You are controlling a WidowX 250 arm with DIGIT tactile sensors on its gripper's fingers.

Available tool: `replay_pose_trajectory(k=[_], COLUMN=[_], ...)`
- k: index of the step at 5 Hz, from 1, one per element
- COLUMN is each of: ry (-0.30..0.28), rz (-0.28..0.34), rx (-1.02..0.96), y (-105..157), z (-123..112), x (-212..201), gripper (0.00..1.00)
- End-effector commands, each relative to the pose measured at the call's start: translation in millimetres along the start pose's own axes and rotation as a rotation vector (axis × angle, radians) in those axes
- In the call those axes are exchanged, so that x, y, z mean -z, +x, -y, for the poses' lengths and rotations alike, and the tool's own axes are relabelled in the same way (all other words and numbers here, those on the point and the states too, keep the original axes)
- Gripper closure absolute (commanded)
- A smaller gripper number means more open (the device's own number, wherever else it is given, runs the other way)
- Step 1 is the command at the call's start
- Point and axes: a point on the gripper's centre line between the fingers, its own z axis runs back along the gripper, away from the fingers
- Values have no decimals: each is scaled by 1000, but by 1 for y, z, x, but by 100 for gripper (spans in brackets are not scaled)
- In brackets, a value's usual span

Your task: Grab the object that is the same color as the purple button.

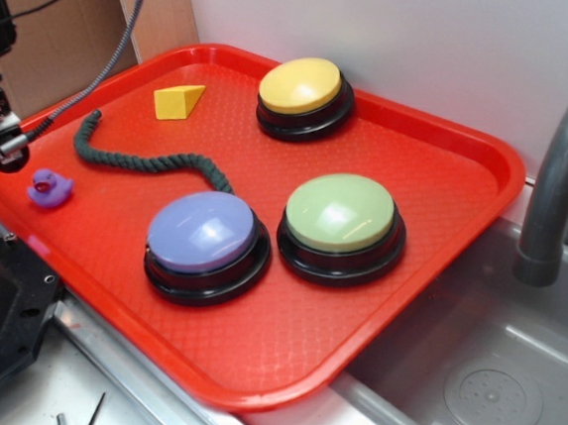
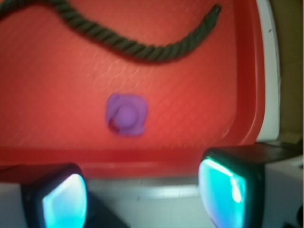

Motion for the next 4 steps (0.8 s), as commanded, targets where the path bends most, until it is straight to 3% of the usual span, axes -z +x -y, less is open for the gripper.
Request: replay_pose_trajectory(k=[1, 2, 3, 4], ry=[-56, 1, -15, -57], rz=[57, -42, -51, -7], rx=[-12, 27, -7, -84], y=[30, 34, 27, 18], z=[6, 10, 17, 16], x=[29, 46, 52, 58], gripper=[0, 0, 0, 0])
